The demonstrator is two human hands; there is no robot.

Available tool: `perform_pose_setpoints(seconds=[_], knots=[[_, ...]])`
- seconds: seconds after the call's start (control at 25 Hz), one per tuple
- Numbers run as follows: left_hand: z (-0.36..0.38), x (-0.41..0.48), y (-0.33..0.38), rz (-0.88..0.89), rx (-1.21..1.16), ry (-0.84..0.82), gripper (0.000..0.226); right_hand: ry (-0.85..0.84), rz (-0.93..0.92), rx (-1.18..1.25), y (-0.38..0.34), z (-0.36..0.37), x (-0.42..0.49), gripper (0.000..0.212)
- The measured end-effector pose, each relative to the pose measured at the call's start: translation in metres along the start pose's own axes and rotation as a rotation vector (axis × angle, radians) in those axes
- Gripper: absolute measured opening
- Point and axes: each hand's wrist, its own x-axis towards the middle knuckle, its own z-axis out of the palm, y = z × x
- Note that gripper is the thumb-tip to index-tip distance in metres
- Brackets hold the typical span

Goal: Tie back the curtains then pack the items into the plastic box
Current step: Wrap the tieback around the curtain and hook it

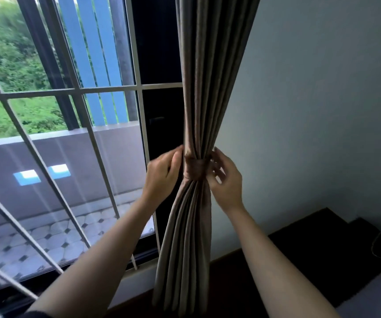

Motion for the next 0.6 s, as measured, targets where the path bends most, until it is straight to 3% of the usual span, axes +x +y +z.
perform_pose_setpoints(seconds=[0.08, 0.16, 0.2, 0.32, 0.4, 0.6], knots=[[0.014, -0.037, -0.027, -0.183, 0.065, -0.178, 0.023, 0.1, 0.25, 0.021, 0.022, 0.004, -0.027, 0.038], [0.027, -0.059, -0.036, -0.313, 0.105, -0.396, 0.024, -0.083, 0.475, -0.065, 0.042, 0.003, -0.041, 0.027], [0.03, -0.063, -0.035, -0.352, 0.11, -0.435, 0.024, -0.204, 0.505, -0.109, 0.05, 0.0, -0.045, 0.023], [0.038, -0.068, -0.03, -0.316, 0.202, -0.434, 0.023, -0.392, 0.499, -0.112, 0.06, -0.006, -0.045, 0.028], [0.041, -0.073, -0.034, -0.257, 0.259, -0.44, 0.022, -0.409, 0.46, -0.204, 0.069, -0.006, -0.044, 0.033], [0.044, -0.079, -0.035, -0.234, 0.209, -0.343, 0.031, -0.33, 0.343, -0.267, 0.085, -0.017, -0.046, 0.018]])
